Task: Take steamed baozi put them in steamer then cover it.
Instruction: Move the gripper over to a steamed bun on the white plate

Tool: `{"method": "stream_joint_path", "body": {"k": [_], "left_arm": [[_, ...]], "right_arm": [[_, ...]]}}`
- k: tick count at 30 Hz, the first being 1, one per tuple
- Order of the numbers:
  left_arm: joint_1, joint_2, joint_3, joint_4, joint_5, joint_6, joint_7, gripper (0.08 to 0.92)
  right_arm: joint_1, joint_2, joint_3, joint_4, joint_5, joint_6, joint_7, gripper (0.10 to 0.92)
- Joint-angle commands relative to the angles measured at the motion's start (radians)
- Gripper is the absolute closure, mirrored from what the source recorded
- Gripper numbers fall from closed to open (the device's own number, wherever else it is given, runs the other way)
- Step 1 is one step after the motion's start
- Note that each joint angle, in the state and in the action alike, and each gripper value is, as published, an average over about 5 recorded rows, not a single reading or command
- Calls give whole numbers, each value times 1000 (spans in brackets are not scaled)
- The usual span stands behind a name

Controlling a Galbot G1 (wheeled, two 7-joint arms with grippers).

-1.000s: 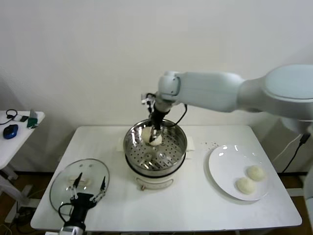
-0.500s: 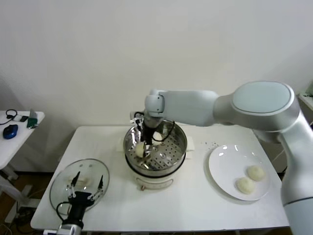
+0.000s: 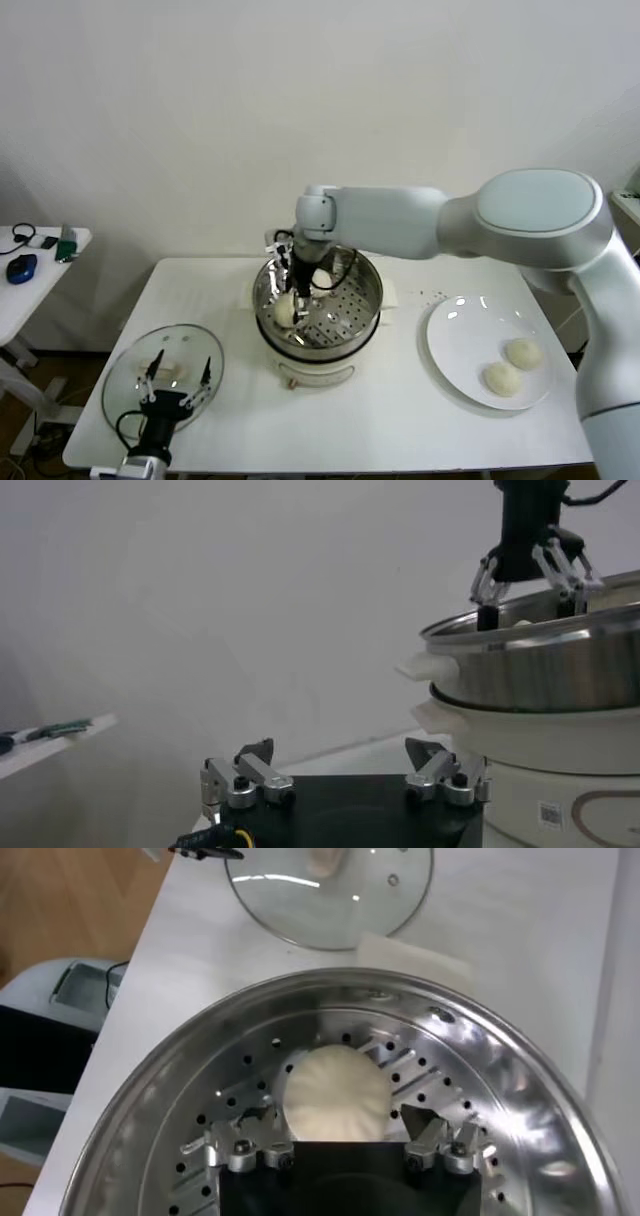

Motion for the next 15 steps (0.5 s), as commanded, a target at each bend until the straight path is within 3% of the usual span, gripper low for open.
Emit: {"method": "stream_joint_path", "body": {"k": [1,6,15], "left_arm": [[-3,3,-1,0,0,1,-1,177],[-3,3,1,3,-1,1,-3,177],[6,-5,0,2,1,2,-3,177]], "right_arm": [[170,-214,-7,159,-18,24,-55,203],[254,-443,-43,302,-94,43,-82,203],[190,-788,-15,482,-421,64,-115,203]]}}
